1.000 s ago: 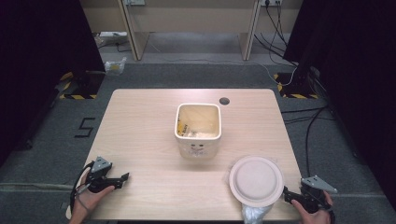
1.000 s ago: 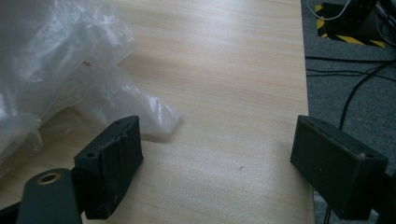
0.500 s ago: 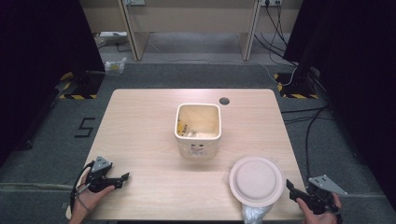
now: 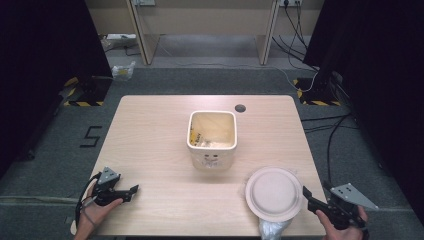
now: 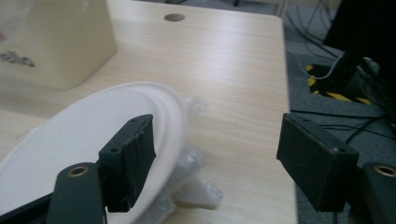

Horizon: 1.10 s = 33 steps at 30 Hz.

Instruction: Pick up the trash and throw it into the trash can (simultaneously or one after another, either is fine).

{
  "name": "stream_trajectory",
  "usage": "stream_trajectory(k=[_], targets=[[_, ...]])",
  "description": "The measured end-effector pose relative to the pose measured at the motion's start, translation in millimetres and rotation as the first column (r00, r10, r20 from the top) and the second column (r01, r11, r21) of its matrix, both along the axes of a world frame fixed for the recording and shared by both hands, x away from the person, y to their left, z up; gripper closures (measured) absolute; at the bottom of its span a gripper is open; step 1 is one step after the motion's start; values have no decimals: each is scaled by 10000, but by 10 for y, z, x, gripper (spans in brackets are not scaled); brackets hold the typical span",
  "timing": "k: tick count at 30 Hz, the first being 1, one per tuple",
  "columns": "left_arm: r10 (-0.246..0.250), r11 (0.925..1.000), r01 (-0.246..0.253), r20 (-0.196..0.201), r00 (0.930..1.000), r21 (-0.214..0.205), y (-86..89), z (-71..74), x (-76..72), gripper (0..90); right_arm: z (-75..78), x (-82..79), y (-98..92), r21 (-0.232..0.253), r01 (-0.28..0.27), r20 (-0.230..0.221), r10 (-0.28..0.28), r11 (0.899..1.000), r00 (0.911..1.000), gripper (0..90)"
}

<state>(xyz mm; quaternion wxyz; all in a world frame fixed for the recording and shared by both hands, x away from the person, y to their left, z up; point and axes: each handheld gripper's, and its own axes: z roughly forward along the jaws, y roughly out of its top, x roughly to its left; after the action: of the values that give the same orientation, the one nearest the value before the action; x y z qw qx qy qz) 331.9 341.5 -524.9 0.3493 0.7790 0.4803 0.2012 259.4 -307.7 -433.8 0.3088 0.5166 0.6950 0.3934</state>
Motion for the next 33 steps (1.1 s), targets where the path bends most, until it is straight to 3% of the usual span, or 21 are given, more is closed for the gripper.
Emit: stream_trajectory(k=[2, 7, 9, 10, 18, 21, 26, 29, 33], targets=[[2, 10000, -2, 1, 10000, -2, 0, 0, 0, 121, -6, 25, 67, 94, -287, -122, 288, 9995, 9995, 274], [0, 10000, 0, -1, 10000, -4, 0, 0, 0, 120, -77, 121, 208, 841, -801, -663, 858, 9932, 9941, 235], [0, 10000, 0, 1, 10000, 2, 0, 0, 0, 120, -89, 132, 223, 865, -842, -753, 908, 9927, 9930, 233], [1, 10000, -1, 1, 10000, -1, 0, 0, 0, 121, -130, 167, 262, 1059, -992, -1034, 1102, 9894, 9885, 219], [1, 10000, -1, 2, 10000, 0, 0, 0, 0, 121, -237, 246, 332, 1217, -1140, -1556, 1324, 9860, 9789, 213], [0, 10000, 0, 0, 10000, 0, 0, 0, 0, 120, -246, 255, 340, 1324, -1181, -1472, 1373, 9841, 9795, 273], [-1, 10000, 1, 0, 10000, -2, 0, 0, 0, 120, -138, 196, 407, 1008, -1502, -918, 1596, 9835, 9829, 420], [-6, 10000, 6, -3, 10000, 1, 0, 0, 0, 120, -89, 187, 465, 872, -1741, -702, 1803, 9809, 9811, 468], [-7, 10000, 7, -3, 10000, 1, 1, 0, 1, 121, -94, 244, 512, 1185, -2043, -880, 2152, 9717, 9726, 520]])
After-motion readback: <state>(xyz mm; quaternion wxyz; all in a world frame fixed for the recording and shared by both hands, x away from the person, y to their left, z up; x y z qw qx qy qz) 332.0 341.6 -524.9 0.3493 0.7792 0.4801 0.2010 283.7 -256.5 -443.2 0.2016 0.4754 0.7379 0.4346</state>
